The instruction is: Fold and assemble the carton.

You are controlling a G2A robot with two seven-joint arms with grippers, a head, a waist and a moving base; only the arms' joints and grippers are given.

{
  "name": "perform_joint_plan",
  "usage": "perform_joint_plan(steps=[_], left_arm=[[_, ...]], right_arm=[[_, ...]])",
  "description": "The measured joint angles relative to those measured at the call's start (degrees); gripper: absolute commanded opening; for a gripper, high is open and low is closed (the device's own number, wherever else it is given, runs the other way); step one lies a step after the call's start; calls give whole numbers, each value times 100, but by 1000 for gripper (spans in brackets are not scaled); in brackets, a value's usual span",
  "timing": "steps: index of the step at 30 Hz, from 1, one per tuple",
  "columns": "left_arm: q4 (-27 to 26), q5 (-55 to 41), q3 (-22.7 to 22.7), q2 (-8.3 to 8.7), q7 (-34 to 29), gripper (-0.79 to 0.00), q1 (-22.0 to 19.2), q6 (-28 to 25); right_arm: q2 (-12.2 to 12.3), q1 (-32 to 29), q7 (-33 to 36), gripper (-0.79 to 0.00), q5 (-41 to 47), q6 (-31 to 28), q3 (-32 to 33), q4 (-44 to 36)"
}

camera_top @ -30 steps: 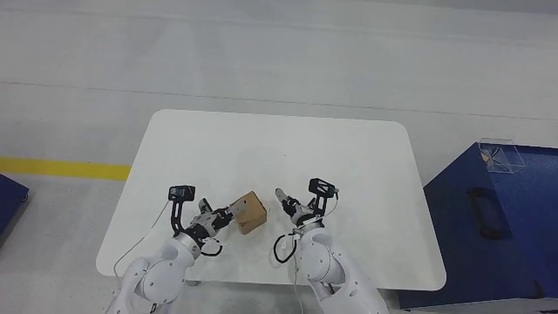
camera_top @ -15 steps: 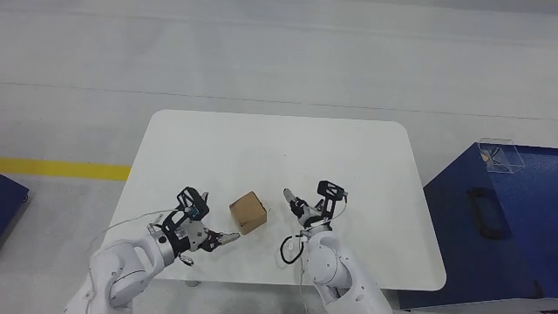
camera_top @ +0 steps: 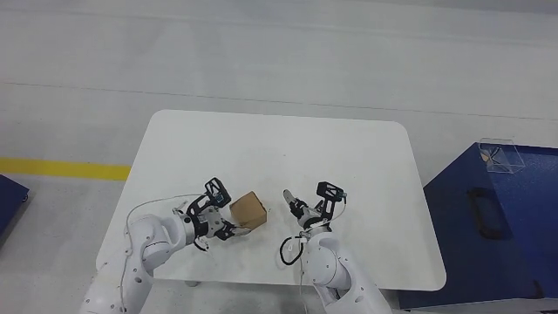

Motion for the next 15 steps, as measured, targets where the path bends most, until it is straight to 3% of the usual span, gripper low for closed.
perform_joint_plan(steps=[9,12,15], left_arm=[[211,-13,271,-20,-148,0,-189,226],[280,-34,339,-24,-141,-151,-250,243],[286,-30,364,-16,-127,-246,-260,276]], right_arm=[[0,0,0,0,0,0,0,0],[0,0,0,0,0,0,0,0],[0,0,0,0,0,0,0,0]])
